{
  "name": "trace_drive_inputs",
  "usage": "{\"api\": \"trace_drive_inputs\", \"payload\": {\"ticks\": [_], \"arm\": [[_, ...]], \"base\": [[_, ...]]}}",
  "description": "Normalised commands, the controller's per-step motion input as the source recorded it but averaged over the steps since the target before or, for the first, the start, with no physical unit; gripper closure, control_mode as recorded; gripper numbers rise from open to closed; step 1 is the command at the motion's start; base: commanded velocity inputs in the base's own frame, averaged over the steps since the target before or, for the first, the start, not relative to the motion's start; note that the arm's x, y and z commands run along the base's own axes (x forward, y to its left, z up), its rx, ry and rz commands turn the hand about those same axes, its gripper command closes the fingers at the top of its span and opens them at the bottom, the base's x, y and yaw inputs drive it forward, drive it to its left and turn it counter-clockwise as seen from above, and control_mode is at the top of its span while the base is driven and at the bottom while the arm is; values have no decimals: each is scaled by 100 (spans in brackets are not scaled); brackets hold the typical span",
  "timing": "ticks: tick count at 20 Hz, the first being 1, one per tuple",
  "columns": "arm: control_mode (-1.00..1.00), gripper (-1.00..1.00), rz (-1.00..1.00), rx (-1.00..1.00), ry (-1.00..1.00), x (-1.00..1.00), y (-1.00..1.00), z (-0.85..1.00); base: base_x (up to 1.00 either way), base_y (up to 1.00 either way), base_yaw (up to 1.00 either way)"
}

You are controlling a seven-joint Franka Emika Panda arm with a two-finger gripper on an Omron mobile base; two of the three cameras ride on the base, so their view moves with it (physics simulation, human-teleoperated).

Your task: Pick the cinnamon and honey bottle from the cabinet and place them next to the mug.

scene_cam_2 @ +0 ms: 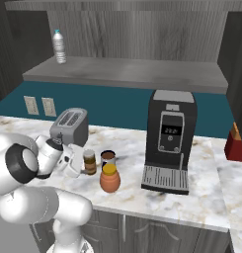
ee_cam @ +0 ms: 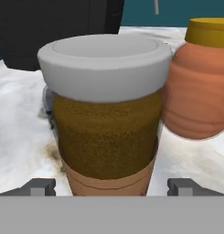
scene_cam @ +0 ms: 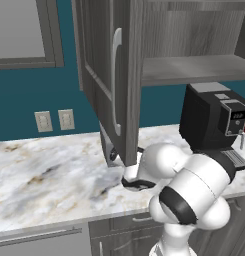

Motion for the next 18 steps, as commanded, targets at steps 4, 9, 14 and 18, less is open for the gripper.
{"api": "trace_drive_inputs", "payload": {"ticks": [4,9,14,18], "arm": [[-100,-100,0,-2,0,-9,29,38],[-100,-100,0,-2,0,0,11,61],[-100,-100,0,-1,2,-1,-8,58],[-100,-100,1,1,1,-15,-28,50]], "base": [[0,0,0],[0,0,0],[0,0,0],[0,0,0]]}}
